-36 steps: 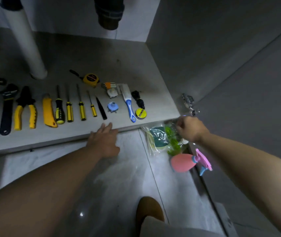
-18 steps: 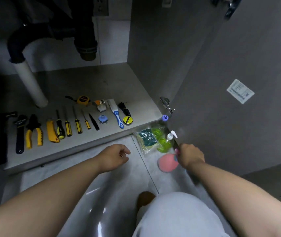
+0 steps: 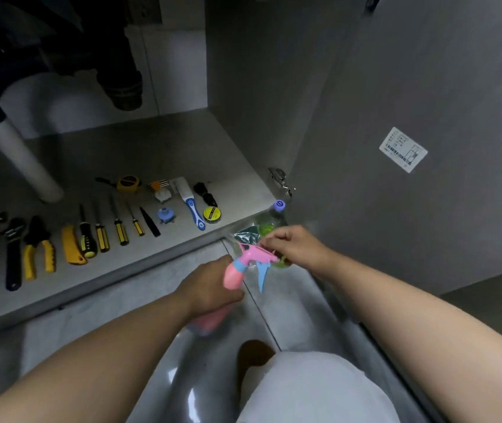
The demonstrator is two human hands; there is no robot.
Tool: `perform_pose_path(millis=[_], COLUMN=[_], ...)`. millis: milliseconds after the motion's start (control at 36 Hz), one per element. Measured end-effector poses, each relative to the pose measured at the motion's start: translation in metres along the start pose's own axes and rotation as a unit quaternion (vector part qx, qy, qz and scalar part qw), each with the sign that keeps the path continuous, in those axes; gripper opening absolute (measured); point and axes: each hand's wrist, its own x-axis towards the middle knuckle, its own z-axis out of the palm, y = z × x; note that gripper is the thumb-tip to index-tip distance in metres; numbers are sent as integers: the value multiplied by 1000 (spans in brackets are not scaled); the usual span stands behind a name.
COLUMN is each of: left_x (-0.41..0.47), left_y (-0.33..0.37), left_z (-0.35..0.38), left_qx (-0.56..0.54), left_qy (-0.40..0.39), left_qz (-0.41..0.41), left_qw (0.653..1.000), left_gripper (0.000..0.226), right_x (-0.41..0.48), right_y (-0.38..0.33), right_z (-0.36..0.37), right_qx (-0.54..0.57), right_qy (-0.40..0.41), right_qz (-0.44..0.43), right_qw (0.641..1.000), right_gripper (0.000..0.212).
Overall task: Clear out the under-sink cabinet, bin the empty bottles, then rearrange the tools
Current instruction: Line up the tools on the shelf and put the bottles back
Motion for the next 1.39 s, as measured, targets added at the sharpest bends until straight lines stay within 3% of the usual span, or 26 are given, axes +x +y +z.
perform_pose_path(millis=[83, 139, 306, 500, 750, 1056, 1389], left_x=[9, 16, 31, 32, 28, 33, 81], left_y=[-13, -20, -39, -54, -64, -53, -55], left_z=[1, 1, -4, -18, -30, -59, -82], left_qx=[-64, -117, -234, -288, -297, -359, -403], left_qy=[-6, -1, 27, 48, 81, 145, 177], left_qz=[-36, -64, -102, -122, -113, -99, -115], left_qw=[997, 991, 966, 949, 945, 917, 890], left_gripper=[39, 39, 32, 29, 35, 35, 41], right_x=[17, 28, 61, 87, 68, 102, 218], right_y=[30, 49, 70, 74, 54, -92, -128], right_z=[-5, -11, -16, -4, -12, -46, -50], right_qx=[-73, -183, -288, -340, -330, -321, -297], right_qy=[84, 122, 91, 173, 162, 165, 222], right_qz=[23, 55, 110, 102, 25, -111, -59], right_qw=[993, 974, 947, 919, 930, 926, 927], right_gripper=[16, 34, 55, 29, 6, 5, 23])
